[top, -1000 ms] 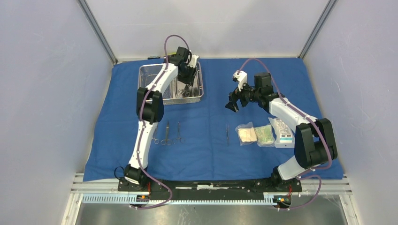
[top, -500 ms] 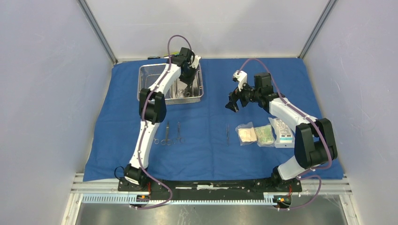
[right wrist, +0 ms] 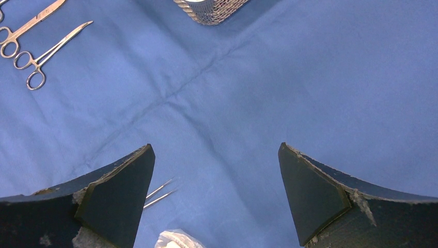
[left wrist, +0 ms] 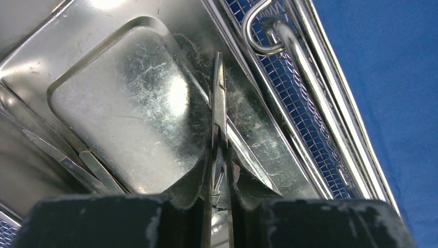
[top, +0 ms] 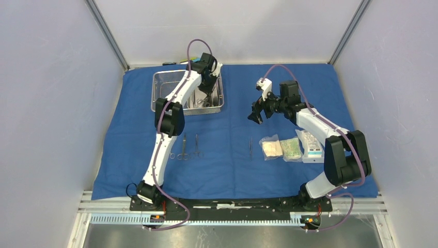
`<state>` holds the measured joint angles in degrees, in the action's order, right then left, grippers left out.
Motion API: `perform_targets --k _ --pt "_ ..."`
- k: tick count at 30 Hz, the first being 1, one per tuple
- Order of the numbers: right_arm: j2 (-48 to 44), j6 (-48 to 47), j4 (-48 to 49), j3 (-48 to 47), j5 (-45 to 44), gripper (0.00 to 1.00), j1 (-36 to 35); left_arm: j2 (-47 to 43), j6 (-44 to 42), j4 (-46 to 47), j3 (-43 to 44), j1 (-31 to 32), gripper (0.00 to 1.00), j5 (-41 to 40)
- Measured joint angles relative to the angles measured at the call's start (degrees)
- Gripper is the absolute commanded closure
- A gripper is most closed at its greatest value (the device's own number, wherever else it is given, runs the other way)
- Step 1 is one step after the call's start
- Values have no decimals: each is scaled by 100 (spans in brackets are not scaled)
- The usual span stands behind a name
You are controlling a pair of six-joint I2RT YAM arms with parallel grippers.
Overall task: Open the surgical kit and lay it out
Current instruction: Pick up the medical item from the container.
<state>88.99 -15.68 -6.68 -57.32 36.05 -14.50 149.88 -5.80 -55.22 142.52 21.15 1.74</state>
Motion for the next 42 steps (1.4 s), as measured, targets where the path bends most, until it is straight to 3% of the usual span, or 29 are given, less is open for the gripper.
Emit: perform_targets --k 16,42 --pt "-76 2 61 98 2 2 0 -1008 -2 317 -1670 -212 98 138" --pt "-81 44 61 98 2 2 0 -1226 -55 138 -1283 -227 98 136"
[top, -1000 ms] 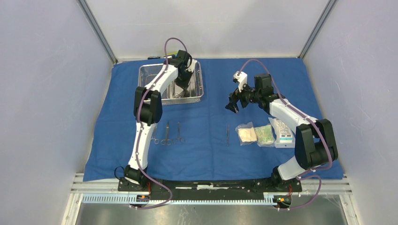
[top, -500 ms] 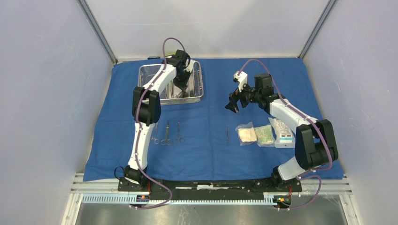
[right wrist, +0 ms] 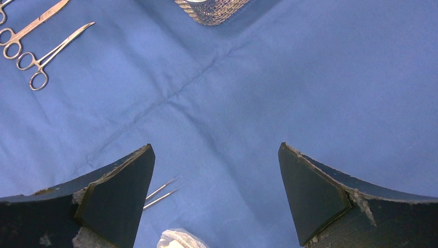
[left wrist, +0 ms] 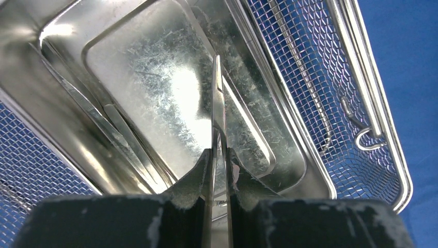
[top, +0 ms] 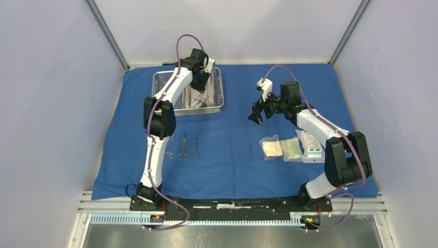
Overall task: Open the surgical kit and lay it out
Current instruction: Pick up the medical item from the container.
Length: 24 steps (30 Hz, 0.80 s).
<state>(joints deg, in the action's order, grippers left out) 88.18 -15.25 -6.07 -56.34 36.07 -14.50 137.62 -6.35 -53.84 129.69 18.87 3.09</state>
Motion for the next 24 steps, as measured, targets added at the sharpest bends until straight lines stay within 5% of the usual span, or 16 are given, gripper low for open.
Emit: perform_targets --k 14,24 --pt "96 238 -4 -651 15 2 -63 -743 -39 37 -42 -2 98 210" --pt "632 1182 557 -1676 146 4 -507 -1891 -33 258 -1067 11 98 807"
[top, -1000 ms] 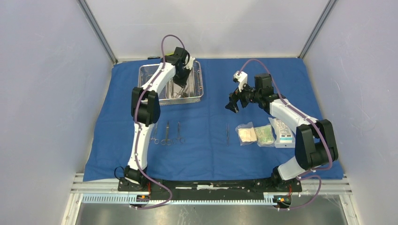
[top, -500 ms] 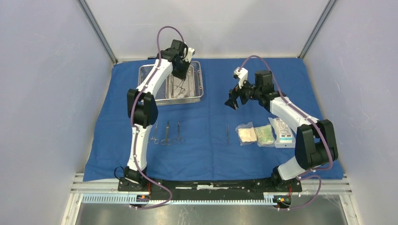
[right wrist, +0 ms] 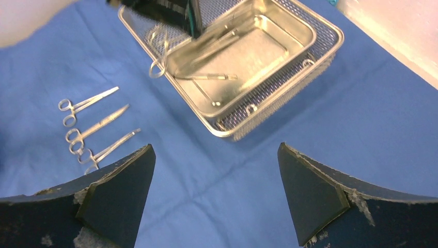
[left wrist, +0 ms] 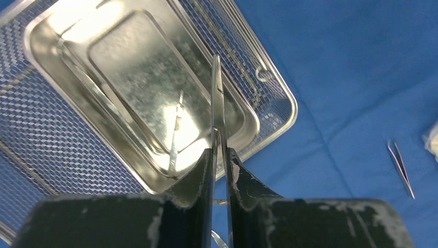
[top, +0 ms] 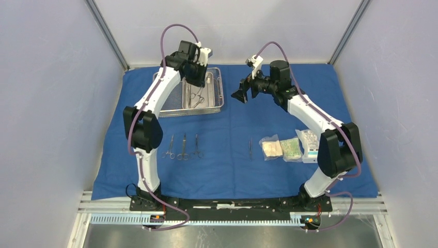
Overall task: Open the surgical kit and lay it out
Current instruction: Place the medical item in the surgical kit.
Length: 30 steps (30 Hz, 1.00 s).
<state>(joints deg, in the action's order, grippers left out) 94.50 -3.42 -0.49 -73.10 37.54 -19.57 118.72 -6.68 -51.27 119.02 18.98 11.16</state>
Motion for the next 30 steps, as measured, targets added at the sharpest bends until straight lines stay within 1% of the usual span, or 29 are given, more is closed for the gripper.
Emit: perform_targets --k 5,9,15,25,30 --pt "225 479 262 -210 9 4 -203 -376 11 96 -734 57 98 153" --pt "245 581 267 -210 4 4 -299 -627 81 151 -1211 79 98 168" --pt "181 487 267 -63 -48 3 -354 -1204 90 214 -2009 81 98 127" --pt "-389 98 221 564 -262 3 -356 -2518 245 417 -3805 74 98 -219" --pt "-601 -24 221 802 -367 2 -356 -2986 249 393 -4356 22 98 -415"
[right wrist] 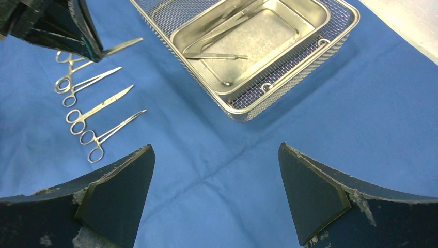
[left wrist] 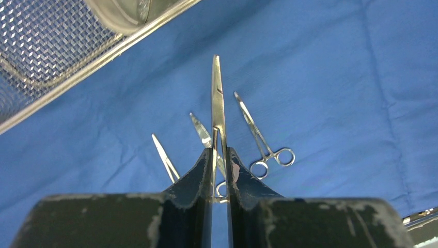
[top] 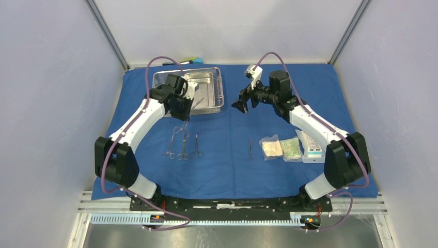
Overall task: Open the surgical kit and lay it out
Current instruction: Place the medical item in the surgical kit.
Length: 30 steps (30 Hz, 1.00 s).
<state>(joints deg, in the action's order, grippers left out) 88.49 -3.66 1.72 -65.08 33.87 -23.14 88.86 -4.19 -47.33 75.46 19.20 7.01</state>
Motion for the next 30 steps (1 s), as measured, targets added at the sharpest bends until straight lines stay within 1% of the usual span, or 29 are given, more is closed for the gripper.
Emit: perform_targets --k 5,13,24,30 --pt "-131 -90 13 153 -85 2 0 -385 -2 -39 -385 -149 98 -195" --pt "-212 -116 94 323 -118 2 0 -697 -11 -31 -726 -225 98 -365" --pt "-221 -184 131 424 -118 2 0 -848 -157 -13 -1130 -232 98 -562" --pt "-221 -225 136 468 -118 2 0 -848 -328 -59 -1239 -444 98 -699"
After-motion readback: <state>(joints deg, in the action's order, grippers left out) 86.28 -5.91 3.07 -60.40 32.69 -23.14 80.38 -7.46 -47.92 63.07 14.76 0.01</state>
